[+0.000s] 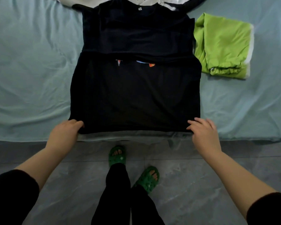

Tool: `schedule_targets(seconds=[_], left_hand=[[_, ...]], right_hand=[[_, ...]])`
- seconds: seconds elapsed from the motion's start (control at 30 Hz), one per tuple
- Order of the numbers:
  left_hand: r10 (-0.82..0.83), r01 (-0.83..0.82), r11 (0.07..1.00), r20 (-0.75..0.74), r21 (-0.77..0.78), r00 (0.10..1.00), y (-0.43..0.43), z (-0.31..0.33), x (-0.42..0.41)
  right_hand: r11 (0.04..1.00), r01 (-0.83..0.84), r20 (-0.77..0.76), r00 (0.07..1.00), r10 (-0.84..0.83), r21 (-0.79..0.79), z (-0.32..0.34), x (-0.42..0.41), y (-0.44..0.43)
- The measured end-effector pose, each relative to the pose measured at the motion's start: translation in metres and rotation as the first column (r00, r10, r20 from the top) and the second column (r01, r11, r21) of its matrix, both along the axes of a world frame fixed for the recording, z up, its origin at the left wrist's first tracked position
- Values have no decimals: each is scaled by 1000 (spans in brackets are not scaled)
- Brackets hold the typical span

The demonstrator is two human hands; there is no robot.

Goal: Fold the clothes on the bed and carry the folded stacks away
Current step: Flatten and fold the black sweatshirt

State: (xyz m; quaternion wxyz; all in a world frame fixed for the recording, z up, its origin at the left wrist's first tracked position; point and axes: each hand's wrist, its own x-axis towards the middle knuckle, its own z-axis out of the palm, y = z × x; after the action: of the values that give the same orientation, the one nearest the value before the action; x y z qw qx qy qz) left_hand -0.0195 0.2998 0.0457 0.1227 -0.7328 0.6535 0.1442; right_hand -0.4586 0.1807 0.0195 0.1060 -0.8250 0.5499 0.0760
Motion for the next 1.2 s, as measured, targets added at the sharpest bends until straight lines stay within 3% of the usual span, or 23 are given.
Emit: schedule_targets(seconds=[0.13, 0.27, 0.4, 0.47, 0.7, 0.97, 1.07, 1.2], left_hand=[[-53, 45, 978, 37, 202, 998, 18, -4, 2], [-84, 61, 943, 54, 328, 995, 27, -5, -14], [1, -5, 871, 8, 492, 1000, 27, 3, -15], [31, -18, 851, -16, 525, 999, 16, 8, -11], [230, -187, 933, -109, 306, 967, -74, 15, 15], [211, -208, 977, -205, 33, 956, -206, 12, 56], [234, -240, 971, -273, 11, 933, -256, 9, 74], [201, -215, 976, -258, -29, 945, -314, 0, 98]], right_hand=[[952, -80, -200, 969, 143, 295, -10, -22, 17], [957, -59, -198, 973, 118, 283, -3, -31, 22], [894, -24, -252, 956, 152, 448, 11, -29, 16], [890, -25, -238, 960, 149, 455, 19, -21, 2], [962, -17, -246, 965, 88, 274, 34, 7, -85], [992, -107, -235, 965, 120, 65, 33, 64, -210], [996, -85, -221, 972, 78, -19, 35, 84, -261], [991, -52, -223, 974, 24, -120, 30, 107, -317]])
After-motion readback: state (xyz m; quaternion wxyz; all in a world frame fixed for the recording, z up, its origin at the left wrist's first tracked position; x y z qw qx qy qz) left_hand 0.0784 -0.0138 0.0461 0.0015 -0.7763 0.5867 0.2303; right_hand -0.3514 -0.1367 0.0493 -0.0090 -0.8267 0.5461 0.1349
